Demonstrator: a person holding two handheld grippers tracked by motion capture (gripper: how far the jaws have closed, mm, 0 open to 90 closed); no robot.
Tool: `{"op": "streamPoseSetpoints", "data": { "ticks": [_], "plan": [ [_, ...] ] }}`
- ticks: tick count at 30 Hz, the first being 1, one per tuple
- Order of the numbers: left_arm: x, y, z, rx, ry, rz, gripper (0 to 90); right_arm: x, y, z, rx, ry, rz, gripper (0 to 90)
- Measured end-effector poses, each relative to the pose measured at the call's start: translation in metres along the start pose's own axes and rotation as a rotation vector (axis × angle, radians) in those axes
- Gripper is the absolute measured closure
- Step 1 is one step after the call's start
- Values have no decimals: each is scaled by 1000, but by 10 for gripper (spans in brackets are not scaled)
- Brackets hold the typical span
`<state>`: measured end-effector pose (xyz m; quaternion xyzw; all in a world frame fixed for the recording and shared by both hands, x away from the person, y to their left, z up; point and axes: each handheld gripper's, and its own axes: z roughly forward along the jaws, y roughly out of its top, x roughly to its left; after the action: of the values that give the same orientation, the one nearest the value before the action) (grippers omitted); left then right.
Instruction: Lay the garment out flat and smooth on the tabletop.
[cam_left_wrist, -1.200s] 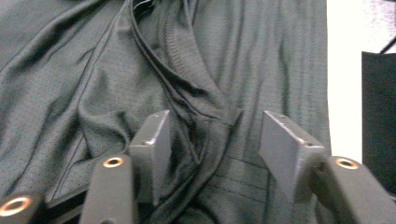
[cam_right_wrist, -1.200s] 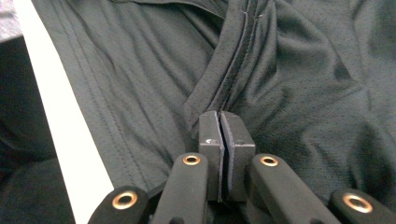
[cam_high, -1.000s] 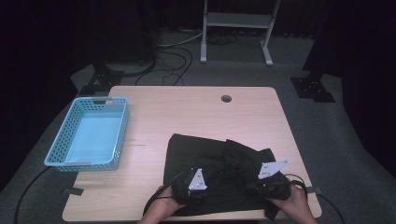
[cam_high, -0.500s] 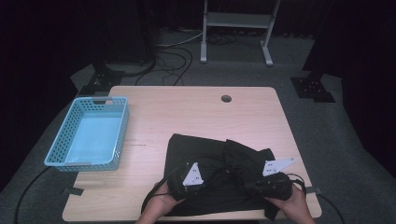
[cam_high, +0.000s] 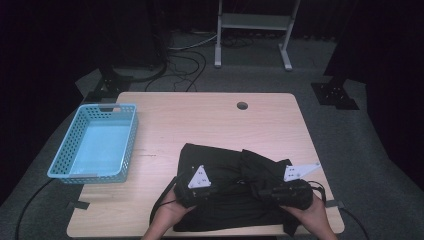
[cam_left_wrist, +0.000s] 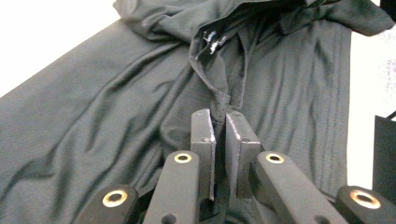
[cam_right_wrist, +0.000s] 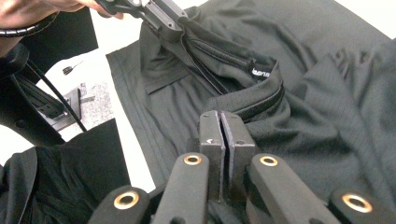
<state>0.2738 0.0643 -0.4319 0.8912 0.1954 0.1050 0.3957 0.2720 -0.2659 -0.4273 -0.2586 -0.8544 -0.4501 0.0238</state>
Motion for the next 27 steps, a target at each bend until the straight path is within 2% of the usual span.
{"op": "streamPoseSetpoints", "data": {
  "ticks": [14,27],
  "plan": [
    [12,9,-9,-32,-11,-39,832,0,27,-6,-10,-11,-26,887],
    [27,30,-22,-47,-2,-36,832,-8,43,-15,-36,-3,-36,886]
  ]
}}
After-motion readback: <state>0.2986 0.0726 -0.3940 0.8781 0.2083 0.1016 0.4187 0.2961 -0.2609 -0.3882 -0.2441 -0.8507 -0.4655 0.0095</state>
